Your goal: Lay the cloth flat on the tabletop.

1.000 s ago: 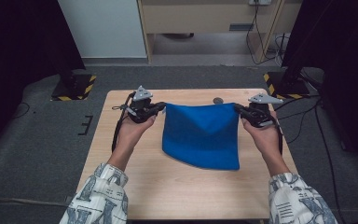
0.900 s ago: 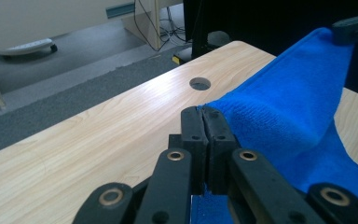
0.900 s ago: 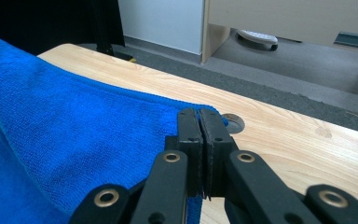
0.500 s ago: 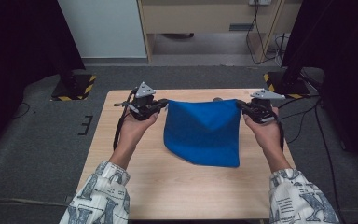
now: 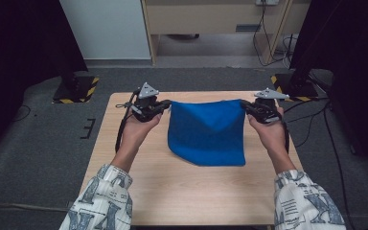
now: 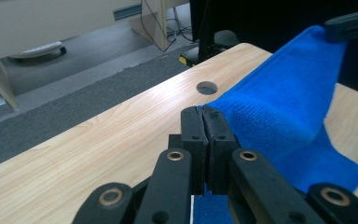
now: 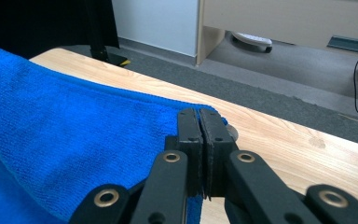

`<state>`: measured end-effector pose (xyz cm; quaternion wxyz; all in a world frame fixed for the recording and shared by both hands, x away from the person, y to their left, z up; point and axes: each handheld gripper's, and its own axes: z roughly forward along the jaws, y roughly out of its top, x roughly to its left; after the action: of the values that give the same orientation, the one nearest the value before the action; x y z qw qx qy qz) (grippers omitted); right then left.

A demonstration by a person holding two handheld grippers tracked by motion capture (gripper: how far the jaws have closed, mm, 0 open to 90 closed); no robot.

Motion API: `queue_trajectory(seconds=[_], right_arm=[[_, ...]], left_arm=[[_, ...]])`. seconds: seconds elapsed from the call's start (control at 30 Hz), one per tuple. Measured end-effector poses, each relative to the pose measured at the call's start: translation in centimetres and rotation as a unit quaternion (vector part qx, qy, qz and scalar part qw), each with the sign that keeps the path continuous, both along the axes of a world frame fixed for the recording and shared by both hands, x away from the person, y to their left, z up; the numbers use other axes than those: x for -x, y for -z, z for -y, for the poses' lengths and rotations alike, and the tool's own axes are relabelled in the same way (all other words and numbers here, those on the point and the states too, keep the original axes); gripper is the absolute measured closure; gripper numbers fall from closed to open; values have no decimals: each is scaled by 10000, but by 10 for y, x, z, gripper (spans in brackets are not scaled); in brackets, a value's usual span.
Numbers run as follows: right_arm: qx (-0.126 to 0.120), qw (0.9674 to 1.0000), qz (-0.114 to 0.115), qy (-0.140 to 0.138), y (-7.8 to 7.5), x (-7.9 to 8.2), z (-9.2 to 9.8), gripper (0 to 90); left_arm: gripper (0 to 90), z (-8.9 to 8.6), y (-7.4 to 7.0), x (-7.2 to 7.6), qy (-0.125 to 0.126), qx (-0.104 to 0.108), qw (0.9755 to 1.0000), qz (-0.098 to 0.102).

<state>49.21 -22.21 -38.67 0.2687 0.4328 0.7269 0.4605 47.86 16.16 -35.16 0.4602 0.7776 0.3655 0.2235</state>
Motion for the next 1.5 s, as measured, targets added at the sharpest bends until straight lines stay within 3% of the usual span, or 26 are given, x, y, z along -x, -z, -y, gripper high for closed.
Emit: queue_trajectory(seconds=[0.13, 0.27, 0.47, 0.6, 0.67, 0.73, 0.83, 0.9, 1.07, 1.33, 1.5], right_arm=[[-3, 10000, -63, 34, 8, -11, -1, 882], [113, 9997, -198, 128, 23, -25, -4, 883], [242, 9987, -416, 164, 44, -39, -12, 883], [288, 9980, -523, 213, 53, -46, -14, 877], [295, 9973, -565, 358, 57, -50, -14, 739], [342, 9962, -541, 586, 59, -52, -13, 545], [380, 9957, -395, 751, 54, -49, -11, 427], [409, 9954, -334, 796, 50, -46, -9, 389], [362, 9962, -302, 734, 45, -36, -5, 401], [287, 9979, -397, 418, 48, -5, -3, 418], [119, 9990, -392, 171, 51, 16, -1, 538]], left_arm=[[880, -2, 10, -18, -127, 12, 9999, -104], [879, 1, 27, -36, -172, -285, 9992, -242], [878, 9, 46, -53, -173, -477, 9981, -362], [859, 11, 55, -63, -216, -553, 9978, -291], [742, 11, 59, -69, -331, -499, 9980, -201], [553, 9, 60, -73, -530, -552, 9967, -255], [459, 2, 58, -75, -689, -489, 9961, -244], [456, -2, 55, -74, -723, -456, 9960, -249], [462, -4, 52, -62, -634, -521, 9963, -270], [488, -3, 59, -24, -443, -532, 9973, -263], [491, -5, 71, -3, -359, -409, 9982, -260]])
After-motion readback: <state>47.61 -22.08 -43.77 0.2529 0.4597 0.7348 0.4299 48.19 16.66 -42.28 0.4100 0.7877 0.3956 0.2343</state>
